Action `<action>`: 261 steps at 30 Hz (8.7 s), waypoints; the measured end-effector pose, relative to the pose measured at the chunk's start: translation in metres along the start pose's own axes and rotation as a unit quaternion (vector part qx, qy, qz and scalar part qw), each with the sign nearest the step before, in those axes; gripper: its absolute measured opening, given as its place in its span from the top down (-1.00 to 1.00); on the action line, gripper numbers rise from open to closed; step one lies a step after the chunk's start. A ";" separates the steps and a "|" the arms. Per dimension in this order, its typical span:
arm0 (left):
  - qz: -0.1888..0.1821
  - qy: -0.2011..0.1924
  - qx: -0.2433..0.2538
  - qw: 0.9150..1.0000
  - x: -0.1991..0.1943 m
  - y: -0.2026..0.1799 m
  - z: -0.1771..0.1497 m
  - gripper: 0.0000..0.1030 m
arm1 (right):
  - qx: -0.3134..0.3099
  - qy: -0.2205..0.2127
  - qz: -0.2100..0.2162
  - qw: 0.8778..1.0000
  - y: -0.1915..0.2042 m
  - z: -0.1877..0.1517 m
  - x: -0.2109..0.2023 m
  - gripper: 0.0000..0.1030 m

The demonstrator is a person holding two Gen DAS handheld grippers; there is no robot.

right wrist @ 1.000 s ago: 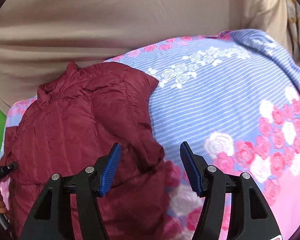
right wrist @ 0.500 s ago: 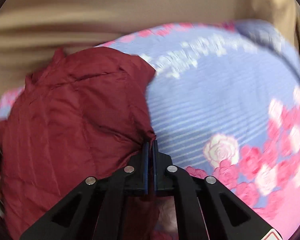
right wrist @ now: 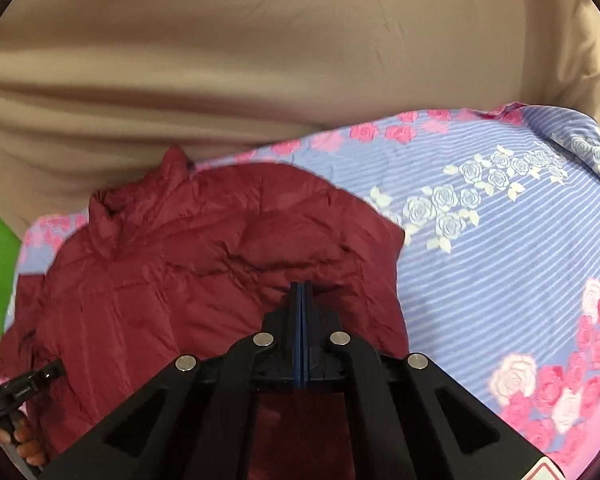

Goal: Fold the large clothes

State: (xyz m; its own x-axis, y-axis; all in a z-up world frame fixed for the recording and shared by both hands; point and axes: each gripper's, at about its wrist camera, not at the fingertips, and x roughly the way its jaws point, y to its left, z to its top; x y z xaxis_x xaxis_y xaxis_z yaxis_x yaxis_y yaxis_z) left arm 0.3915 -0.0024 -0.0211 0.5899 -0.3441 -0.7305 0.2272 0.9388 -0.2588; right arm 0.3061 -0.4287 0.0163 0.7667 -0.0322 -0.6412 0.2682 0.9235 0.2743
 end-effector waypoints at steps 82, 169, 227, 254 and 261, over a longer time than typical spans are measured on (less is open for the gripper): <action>0.060 -0.207 -0.244 0.945 -0.185 0.255 0.011 1.00 | -0.052 0.064 -0.061 0.995 0.012 -0.215 -0.139 0.06; 0.028 -0.057 -0.094 0.994 0.029 0.031 0.013 0.84 | 0.017 -0.007 -0.022 1.000 -0.008 -0.022 -0.016 0.62; -0.025 -0.083 0.045 0.995 -0.202 0.001 -0.086 0.19 | -0.064 0.065 -0.039 0.995 0.015 -0.151 -0.167 -0.31; 0.013 -0.049 -0.022 0.998 -0.048 0.023 -0.080 0.13 | -0.077 0.072 -0.009 0.994 0.054 -0.123 -0.072 0.87; 0.025 -0.045 -0.008 0.999 -0.046 0.017 -0.082 0.11 | -0.100 0.075 -0.048 0.991 0.054 -0.105 -0.045 0.87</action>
State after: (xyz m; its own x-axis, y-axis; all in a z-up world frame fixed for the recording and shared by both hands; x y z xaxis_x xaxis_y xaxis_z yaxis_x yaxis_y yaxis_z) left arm 0.3046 0.0303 -0.0434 0.6671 -0.2963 -0.6835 0.1833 0.9546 -0.2349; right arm 0.2249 -0.3371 -0.0153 0.6444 -0.0805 -0.7605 0.2039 0.9765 0.0694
